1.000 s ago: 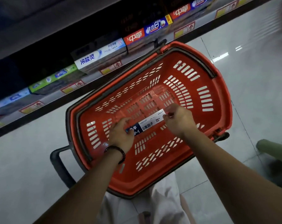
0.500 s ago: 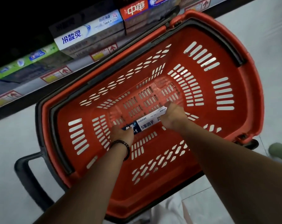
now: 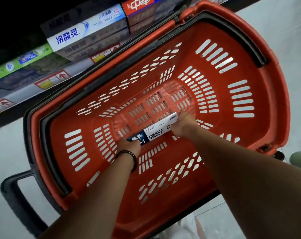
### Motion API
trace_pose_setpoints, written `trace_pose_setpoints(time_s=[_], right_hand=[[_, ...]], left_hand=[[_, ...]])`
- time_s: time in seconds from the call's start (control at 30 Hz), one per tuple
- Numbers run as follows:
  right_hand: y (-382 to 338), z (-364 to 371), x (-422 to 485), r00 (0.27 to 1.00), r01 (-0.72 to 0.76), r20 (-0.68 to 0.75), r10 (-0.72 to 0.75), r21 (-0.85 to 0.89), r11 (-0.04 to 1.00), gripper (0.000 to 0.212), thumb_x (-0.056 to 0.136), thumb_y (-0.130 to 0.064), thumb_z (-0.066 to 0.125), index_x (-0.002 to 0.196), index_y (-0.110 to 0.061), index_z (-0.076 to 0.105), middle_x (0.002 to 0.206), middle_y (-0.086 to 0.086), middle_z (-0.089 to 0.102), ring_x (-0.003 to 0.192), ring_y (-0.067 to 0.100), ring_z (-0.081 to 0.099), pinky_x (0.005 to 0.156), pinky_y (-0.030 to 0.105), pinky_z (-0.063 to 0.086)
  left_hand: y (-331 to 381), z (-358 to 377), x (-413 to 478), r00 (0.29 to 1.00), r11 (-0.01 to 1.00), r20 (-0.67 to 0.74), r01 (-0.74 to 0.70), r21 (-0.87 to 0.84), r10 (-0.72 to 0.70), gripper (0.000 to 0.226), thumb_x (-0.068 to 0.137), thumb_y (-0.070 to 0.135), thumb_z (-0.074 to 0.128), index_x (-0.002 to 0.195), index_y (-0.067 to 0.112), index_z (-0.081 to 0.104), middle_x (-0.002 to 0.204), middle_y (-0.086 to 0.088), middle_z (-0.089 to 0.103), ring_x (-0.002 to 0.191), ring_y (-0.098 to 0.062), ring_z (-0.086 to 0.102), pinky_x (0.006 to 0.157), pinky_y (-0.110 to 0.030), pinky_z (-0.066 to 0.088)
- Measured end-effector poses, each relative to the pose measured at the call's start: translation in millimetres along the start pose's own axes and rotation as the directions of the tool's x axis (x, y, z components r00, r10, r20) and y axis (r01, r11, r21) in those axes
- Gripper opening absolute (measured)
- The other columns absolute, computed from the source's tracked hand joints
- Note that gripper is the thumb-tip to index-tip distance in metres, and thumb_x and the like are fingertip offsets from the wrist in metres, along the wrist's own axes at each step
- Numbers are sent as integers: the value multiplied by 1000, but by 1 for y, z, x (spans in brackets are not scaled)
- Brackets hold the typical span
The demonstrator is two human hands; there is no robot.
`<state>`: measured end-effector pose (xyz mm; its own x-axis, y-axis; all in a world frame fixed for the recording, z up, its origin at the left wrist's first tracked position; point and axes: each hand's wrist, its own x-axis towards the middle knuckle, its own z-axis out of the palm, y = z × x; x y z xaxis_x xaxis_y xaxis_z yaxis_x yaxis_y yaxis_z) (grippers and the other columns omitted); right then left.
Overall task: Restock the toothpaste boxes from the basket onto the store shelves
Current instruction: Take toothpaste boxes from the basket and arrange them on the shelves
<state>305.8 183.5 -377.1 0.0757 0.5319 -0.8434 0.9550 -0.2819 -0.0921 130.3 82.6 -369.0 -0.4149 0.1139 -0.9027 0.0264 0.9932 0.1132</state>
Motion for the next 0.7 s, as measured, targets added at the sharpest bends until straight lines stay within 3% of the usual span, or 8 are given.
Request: trace_pose_setpoints(time_s=[0.13,0.23,0.37,0.5,0.6,0.7], right_hand=[[0,-3,-5,999,-27,18,26,29,999,42,101,-19,63,141,-9,59,134,10,69,118,27,70,93,29,59],[-2,-5,-14,1000,-20,12,20,31,999,41,101,-20,63,141,-10,57,132,9,69,110,25,72,91,33,63],[-7,-17,-38,1000,16,-27,-15,41,999,43,101,-25,66,142,-14,56,134,6,67,114,25,70,91,32,63],[-9,-32,-73,995,27,-102,-1,253,967,30,99,-21,72,127,-17,64,124,2,73,97,17,72,61,17,57],[-7,-46,-100,986,50,-164,17,394,918,14,100,-23,71,113,-22,68,109,-3,76,84,8,71,49,11,49],[-4,-64,-131,976,72,-214,44,504,860,4,98,-19,72,99,-23,72,95,-9,77,72,2,68,45,10,44]], left_hand=[[-6,0,4,997,988,25,75,-131,-73,45,89,3,57,132,16,63,114,-12,71,98,-29,69,90,-46,61],[-13,-3,3,995,982,7,97,-164,-97,41,89,4,57,128,15,66,106,-9,71,97,-29,70,93,-48,61],[-3,-19,-28,994,950,0,103,-294,-107,29,91,-2,57,112,15,66,107,-10,70,93,-25,67,99,-49,59],[18,-42,-42,991,928,60,135,-348,-121,40,93,1,62,133,-2,62,132,-22,65,121,-41,64,100,-44,56],[30,-54,-63,998,920,7,64,-386,-67,35,88,-2,62,118,14,71,110,-9,73,104,-31,70,96,-43,60],[35,-65,-89,1000,922,11,8,-387,-4,33,77,3,66,104,21,72,103,-6,75,98,-25,72,97,-48,60]])
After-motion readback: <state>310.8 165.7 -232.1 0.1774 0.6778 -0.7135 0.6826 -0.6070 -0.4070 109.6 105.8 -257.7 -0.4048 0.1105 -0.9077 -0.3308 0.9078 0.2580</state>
